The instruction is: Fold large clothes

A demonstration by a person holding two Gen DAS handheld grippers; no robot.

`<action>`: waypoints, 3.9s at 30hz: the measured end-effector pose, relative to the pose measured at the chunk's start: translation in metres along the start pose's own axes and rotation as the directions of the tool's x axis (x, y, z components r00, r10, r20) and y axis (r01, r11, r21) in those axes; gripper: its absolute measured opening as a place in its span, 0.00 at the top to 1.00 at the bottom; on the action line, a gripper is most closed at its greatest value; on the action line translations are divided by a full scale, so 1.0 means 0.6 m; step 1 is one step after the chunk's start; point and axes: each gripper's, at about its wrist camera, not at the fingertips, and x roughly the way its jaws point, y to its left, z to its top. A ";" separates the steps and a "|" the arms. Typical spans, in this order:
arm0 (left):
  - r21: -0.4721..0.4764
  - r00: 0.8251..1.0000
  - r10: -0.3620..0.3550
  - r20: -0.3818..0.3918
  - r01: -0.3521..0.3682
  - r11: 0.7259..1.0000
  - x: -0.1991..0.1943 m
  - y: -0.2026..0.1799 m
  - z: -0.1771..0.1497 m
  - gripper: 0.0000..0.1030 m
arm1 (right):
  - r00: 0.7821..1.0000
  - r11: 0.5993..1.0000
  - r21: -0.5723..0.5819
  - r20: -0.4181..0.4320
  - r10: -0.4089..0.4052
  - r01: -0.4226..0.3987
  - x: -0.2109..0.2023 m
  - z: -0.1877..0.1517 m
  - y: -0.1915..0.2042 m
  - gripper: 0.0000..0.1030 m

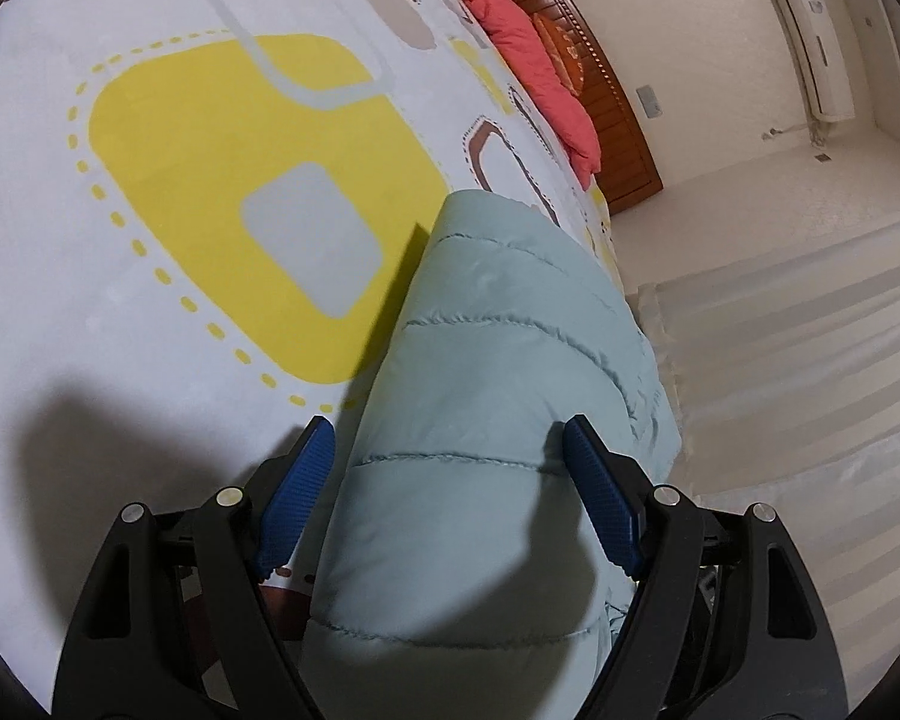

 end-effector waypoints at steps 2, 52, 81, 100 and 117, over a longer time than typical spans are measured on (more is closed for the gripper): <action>0.007 1.000 -0.004 -0.008 0.004 1.000 0.000 -0.001 -0.002 0.24 | 1.000 1.000 0.002 0.003 0.000 0.000 -0.005 -0.001 -0.003 0.64; 0.192 0.993 0.021 -0.115 0.001 0.981 0.028 -0.053 -0.073 0.25 | 0.995 0.989 0.147 0.096 -0.040 0.025 -0.177 -0.034 -0.127 0.47; 0.179 0.995 0.017 -0.103 0.002 0.984 -0.007 -0.047 -0.054 0.24 | 0.998 0.990 0.140 0.051 -0.029 0.021 -0.223 -0.083 -0.139 0.37; 0.032 0.984 0.063 -0.167 -0.058 0.998 0.155 -0.066 0.006 0.12 | 0.996 0.965 0.258 0.051 -0.070 0.055 -0.083 0.028 -0.162 0.26; 0.164 0.988 0.083 -0.130 -0.062 0.985 0.163 -0.080 -0.008 0.35 | 0.998 0.986 0.167 0.059 0.007 -0.017 -0.067 0.011 -0.146 0.63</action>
